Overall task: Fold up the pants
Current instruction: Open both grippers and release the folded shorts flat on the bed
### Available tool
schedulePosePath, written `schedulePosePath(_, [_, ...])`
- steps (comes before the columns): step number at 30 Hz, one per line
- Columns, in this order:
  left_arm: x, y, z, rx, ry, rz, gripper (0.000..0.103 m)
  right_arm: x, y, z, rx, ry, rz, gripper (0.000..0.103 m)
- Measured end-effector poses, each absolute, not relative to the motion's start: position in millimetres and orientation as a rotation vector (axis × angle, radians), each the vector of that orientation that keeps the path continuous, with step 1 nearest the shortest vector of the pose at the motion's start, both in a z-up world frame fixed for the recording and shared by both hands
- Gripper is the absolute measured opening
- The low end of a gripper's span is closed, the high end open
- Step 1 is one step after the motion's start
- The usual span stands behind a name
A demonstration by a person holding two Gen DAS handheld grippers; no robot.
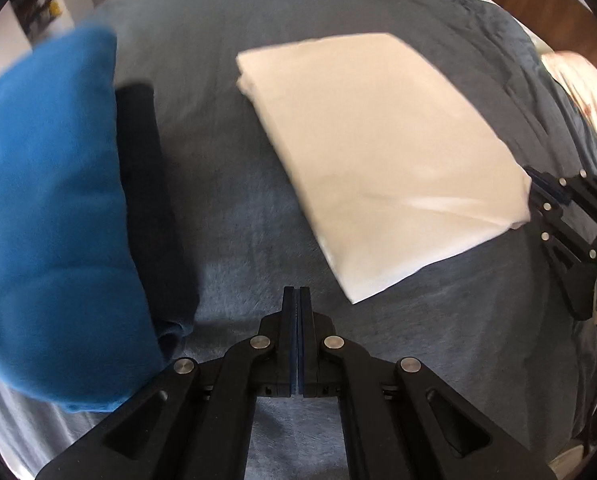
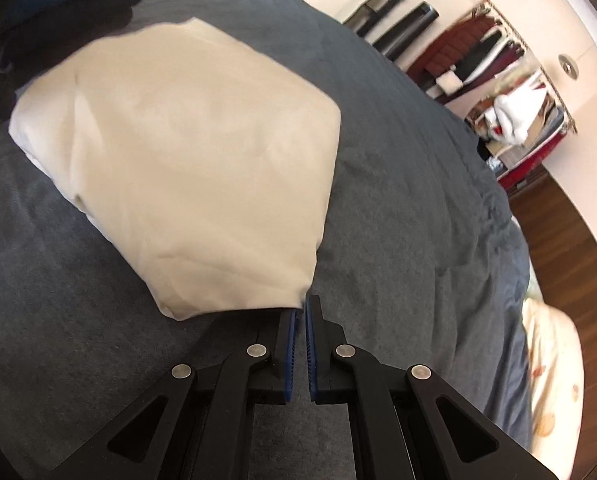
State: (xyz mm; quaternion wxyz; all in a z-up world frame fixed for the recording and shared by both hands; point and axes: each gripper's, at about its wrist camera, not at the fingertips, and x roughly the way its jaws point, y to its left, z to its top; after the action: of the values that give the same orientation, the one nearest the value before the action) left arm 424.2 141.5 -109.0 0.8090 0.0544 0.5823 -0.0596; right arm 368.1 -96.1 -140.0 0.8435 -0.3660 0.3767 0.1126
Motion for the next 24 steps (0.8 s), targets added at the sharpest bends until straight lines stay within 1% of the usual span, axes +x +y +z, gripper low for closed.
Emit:
schedulePosePath(2, [422.5,132.0,-102.1,0.146,1.229,-0.154,0.004,363.8,-92.8,-140.2,-0.805,0.779,0.242,0.006])
schedulePosePath(3, [421.3,127.7,-98.1,0.158,1.218,-0.154,0.005,362.7,-92.4,-141.9,-0.814,0.797,0.252,0.014])
schedulePosePath(4, [420.1,124.6,-94.9,0.166,1.210,-0.155,0.005,360.8,-93.7,-143.0,-0.817,0.814,0.259,0.020])
schedulePosePath(5, [418.4,121.1,-91.2,0.179,1.198,-0.157,0.006,357.6,-96.2,-142.9,-0.820,0.820,0.257,0.029])
schedulePosePath(6, [417.4,117.3,-88.1,0.192,1.186,-0.162,0.007,353.6,-99.3,-141.0,-0.818,0.822,0.250,0.031])
schedulePosePath(10, [416.9,105.1,-75.9,0.202,1.121,-0.219,0.013,342.0,-113.0,-115.0,-0.738,0.827,0.207,0.031])
schedulePosePath(15, [429.4,86.1,-71.0,0.190,1.058,-0.283,0.015,341.4,-104.0,-73.6,-0.559,0.771,0.271,0.031])
schedulePosePath(19, [439.6,67.4,-75.9,0.181,1.025,-0.340,0.015,353.3,-88.6,-73.7,-0.482,0.764,0.315,0.030])
schedulePosePath(22, [441.6,56.8,-82.1,0.194,1.019,-0.384,0.015,362.0,-82.1,-81.0,-0.413,0.787,0.334,0.025])
schedulePosePath(23, [443.8,55.7,-85.4,0.177,1.022,-0.397,0.015,363.9,-79.3,-85.6,-0.403,0.802,0.345,0.021])
schedulePosePath(24, [445.8,54.7,-89.1,0.169,1.031,-0.403,0.015,364.8,-78.8,-88.1,-0.398,0.806,0.350,0.020])
